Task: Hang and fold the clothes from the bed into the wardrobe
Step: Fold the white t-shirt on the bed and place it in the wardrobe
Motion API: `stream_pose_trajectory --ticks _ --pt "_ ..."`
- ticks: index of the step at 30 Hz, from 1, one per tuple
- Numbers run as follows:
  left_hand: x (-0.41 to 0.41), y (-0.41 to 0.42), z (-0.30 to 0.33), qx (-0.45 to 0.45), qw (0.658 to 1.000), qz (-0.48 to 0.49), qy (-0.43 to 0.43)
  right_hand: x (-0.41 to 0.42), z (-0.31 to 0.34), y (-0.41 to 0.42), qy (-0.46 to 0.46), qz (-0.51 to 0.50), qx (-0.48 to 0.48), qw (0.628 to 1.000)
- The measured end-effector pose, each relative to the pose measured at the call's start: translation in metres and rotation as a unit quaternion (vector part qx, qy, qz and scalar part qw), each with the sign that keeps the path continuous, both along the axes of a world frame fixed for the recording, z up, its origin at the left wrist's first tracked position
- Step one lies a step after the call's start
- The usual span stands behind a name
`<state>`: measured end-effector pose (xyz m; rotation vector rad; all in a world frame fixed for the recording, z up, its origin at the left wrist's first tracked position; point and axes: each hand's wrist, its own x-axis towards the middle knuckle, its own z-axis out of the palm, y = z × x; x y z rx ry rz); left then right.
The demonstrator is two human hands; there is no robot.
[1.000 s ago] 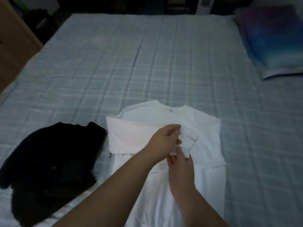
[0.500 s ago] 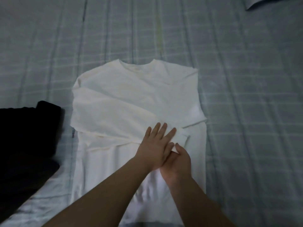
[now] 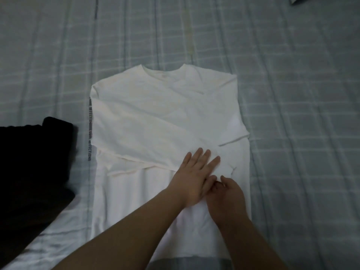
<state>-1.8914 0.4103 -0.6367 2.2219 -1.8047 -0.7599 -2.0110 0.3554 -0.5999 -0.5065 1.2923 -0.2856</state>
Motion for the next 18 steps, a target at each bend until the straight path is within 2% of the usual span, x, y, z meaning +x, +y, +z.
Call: stream_pose_trajectory --ticks 1,2,3,4,5,6,8,11,13,14,16,18 --pt "0.005 0.005 0.003 -0.016 1.0 0.008 0.006 0.0 0.005 0.003 0.109 0.175 -0.12 0.971" --pt "0.011 0.011 0.005 -0.026 0.999 0.019 0.004 0.001 0.009 0.008 0.207 0.289 -0.21 0.911" --pt "0.018 0.019 0.008 -0.029 0.999 0.032 -0.005 0.002 0.014 0.012 0.289 0.355 -0.265 0.849" --pt "0.026 0.027 0.009 -0.026 0.999 0.043 -0.018 0.005 0.019 0.017 0.338 0.374 -0.29 0.814" --pt "0.034 0.036 0.01 -0.017 0.998 0.05 -0.031 0.006 0.022 0.021 0.366 0.372 -0.292 0.802" --pt "0.041 0.046 0.011 -0.006 0.998 0.055 -0.04 0.007 0.027 0.023 0.368 0.374 -0.295 0.799" --pt "0.056 0.065 0.013 0.008 0.996 0.069 -0.053 0.005 0.033 0.028 0.336 0.356 -0.302 0.818" --pt "0.079 0.09 0.015 0.019 0.993 0.105 -0.058 0.016 0.037 0.034 0.314 0.265 -0.249 0.877" --pt "0.094 0.106 0.018 0.03 0.99 0.127 -0.06 0.035 0.043 0.037 0.244 0.182 -0.238 0.922" --pt "0.101 0.112 0.019 0.034 0.988 0.138 -0.061 0.051 0.05 0.042 0.198 0.172 -0.234 0.936" --pt "0.115 0.124 0.022 0.041 0.984 0.162 -0.067 0.086 0.062 0.051 0.143 0.181 -0.25 0.94" --pt "0.129 0.133 0.022 0.045 0.978 0.188 -0.077 0.118 0.056 0.063 0.14 0.199 -0.276 0.93"
